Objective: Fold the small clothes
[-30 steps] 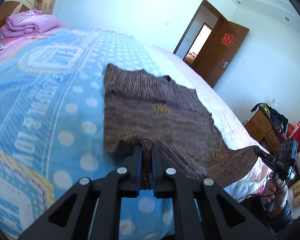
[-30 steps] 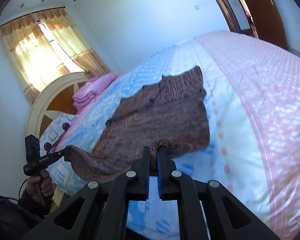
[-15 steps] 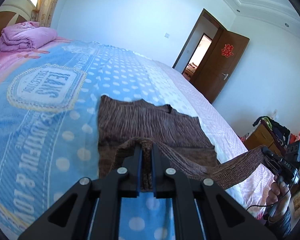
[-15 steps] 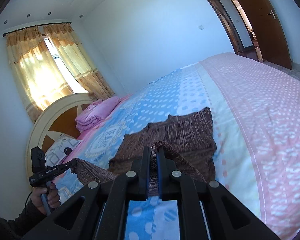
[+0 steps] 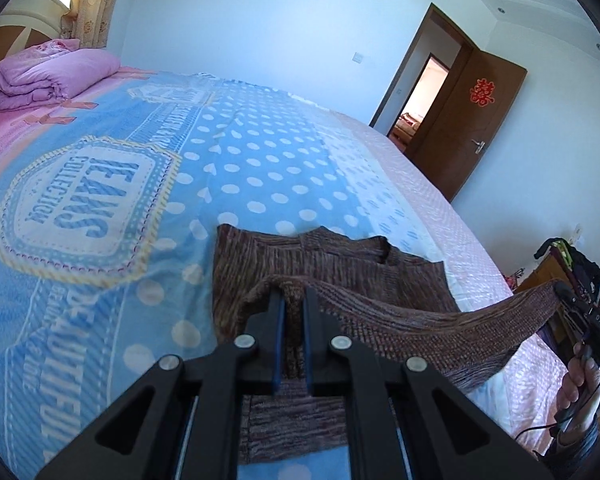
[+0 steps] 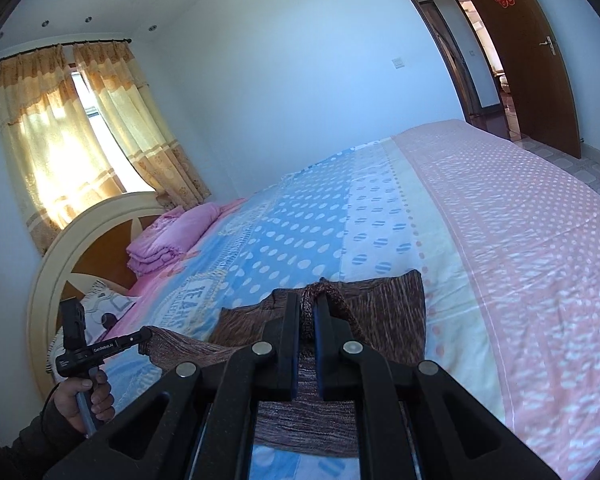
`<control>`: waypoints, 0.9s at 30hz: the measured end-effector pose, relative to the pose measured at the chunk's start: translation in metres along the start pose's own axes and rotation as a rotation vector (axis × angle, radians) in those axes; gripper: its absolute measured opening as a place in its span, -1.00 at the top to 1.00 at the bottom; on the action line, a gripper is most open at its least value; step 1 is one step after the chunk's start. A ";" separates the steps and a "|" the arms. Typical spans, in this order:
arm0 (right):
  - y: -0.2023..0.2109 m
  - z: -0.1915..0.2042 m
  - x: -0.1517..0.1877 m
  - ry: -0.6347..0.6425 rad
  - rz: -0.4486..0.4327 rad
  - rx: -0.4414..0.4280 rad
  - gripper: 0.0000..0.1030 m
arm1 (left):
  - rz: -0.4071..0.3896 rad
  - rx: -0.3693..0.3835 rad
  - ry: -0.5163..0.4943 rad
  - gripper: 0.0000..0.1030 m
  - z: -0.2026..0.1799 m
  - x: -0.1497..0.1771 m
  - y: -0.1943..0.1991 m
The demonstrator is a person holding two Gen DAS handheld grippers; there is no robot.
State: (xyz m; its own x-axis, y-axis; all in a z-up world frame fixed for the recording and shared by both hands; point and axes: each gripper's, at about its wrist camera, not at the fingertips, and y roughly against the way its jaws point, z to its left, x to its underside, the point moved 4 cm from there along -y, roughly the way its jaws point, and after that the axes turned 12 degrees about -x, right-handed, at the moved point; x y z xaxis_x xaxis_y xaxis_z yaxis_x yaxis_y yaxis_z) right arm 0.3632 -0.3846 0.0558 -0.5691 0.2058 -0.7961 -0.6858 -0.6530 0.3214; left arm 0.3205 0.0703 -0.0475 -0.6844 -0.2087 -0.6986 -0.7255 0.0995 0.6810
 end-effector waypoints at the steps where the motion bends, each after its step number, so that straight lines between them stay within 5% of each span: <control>1: -0.008 -0.004 -0.002 -0.002 0.007 0.010 0.89 | 0.005 -0.006 -0.010 0.84 -0.001 -0.003 -0.007; 8: -0.089 -0.061 0.009 -0.066 0.133 0.095 0.89 | 0.080 -0.121 -0.031 0.84 0.009 0.001 -0.073; 12: -0.127 -0.096 0.023 -0.092 0.218 0.162 0.79 | 0.116 -0.224 0.016 0.58 0.030 0.008 -0.094; 14: -0.131 -0.103 0.026 -0.047 0.238 0.234 -0.05 | 0.122 -0.201 0.011 0.34 0.035 0.012 -0.089; 15: -0.129 -0.101 0.028 -0.013 0.241 0.238 -0.65 | 0.109 -0.209 -0.011 0.04 0.035 0.013 -0.083; 16: -0.125 -0.096 0.031 0.020 0.242 0.224 -0.72 | 0.078 -0.238 -0.059 -0.24 0.034 0.016 -0.073; 19: -0.121 -0.077 0.046 0.156 0.325 0.237 -0.72 | 0.030 -0.270 -0.230 -0.52 0.022 0.030 -0.056; 24: -0.141 -0.067 0.086 0.386 0.536 0.307 -0.72 | 0.036 -0.408 -0.539 -0.53 -0.001 0.057 -0.073; 27: -0.157 -0.072 0.099 0.456 0.611 0.368 -0.72 | 0.071 -0.429 -0.555 -0.58 -0.004 0.057 -0.092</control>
State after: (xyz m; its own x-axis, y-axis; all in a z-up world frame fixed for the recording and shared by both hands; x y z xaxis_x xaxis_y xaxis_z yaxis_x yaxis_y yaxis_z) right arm 0.4468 -0.3146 -0.1106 -0.7032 -0.4718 -0.5318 -0.4659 -0.2592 0.8460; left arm 0.3489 0.0453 -0.1492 -0.7478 0.3223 -0.5804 -0.6632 -0.3218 0.6758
